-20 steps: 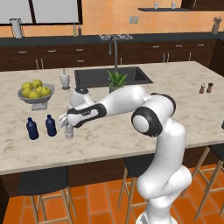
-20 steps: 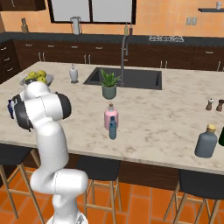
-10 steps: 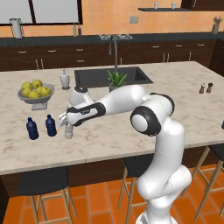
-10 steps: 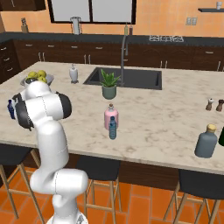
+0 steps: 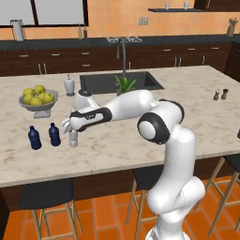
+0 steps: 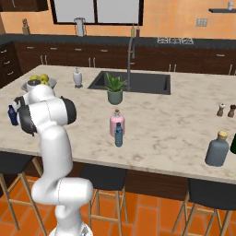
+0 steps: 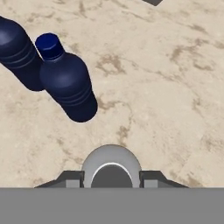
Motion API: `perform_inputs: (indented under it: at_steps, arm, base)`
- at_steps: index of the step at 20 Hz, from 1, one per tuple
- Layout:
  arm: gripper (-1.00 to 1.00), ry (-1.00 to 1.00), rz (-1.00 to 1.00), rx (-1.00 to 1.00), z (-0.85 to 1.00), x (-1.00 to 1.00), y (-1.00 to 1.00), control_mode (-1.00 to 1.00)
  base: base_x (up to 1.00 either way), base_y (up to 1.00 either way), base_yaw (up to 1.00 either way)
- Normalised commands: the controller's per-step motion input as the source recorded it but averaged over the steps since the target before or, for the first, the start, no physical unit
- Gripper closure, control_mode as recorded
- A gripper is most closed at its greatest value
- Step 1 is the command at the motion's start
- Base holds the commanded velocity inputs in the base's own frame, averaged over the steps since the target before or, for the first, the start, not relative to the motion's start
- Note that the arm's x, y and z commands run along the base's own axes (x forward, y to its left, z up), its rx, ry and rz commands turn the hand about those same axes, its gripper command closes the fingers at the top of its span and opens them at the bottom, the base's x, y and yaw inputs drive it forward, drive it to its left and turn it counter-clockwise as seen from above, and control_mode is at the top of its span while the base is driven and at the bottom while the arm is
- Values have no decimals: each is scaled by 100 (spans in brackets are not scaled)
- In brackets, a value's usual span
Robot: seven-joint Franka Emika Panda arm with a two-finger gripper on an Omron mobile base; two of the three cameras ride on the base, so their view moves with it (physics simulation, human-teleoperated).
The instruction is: Move the plastic bottles in the middle to the plastics group, and the glass bottles in the middle to the glass group.
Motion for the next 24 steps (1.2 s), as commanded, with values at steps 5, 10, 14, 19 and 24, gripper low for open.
perform_inputs:
  at_steps: [5, 10, 14, 19, 24]
  arm:
    - [100, -1, 0, -1, 0, 4, 0, -100]
    - [-100, 0, 0, 0, 0, 0, 0, -100]
    - [-100, 0, 0, 0, 0, 0, 0, -100]
    - [-100, 0, 0, 0, 0, 0, 0, -100]
    - [-100, -3, 0, 0, 3, -10, -1, -100]
  base:
    - [0, 0, 0]
    - [0, 0, 0]
    - [0, 0, 0]
    - [0, 0, 0]
    - [0, 0, 0]
